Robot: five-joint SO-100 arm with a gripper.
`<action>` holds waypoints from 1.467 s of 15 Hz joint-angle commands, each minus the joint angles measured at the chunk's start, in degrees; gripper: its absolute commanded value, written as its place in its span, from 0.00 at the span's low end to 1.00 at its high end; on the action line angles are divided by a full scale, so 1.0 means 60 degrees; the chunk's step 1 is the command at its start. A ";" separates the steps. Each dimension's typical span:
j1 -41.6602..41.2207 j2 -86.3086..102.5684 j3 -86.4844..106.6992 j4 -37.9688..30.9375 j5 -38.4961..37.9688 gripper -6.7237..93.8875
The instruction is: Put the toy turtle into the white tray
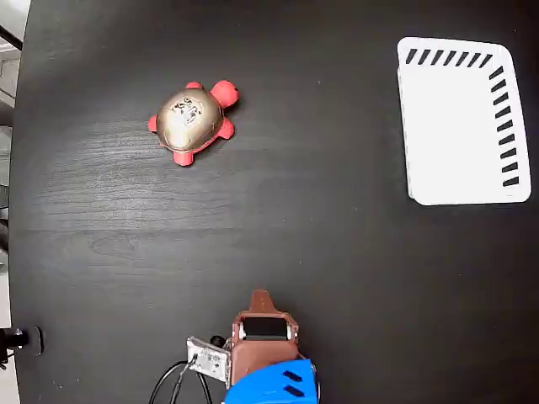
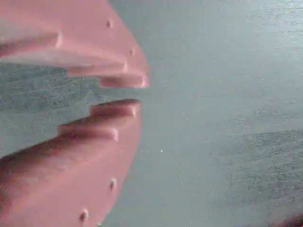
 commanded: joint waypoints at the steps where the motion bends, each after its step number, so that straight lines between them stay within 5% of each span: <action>1: -0.0059 0.0776 -0.0088 0.0044 0.0146 0.06; 18: -0.0205 0.0659 -0.0088 -0.0015 0.0015 0.06; 22: -0.0308 -0.2549 -0.0674 -0.1846 0.0015 0.06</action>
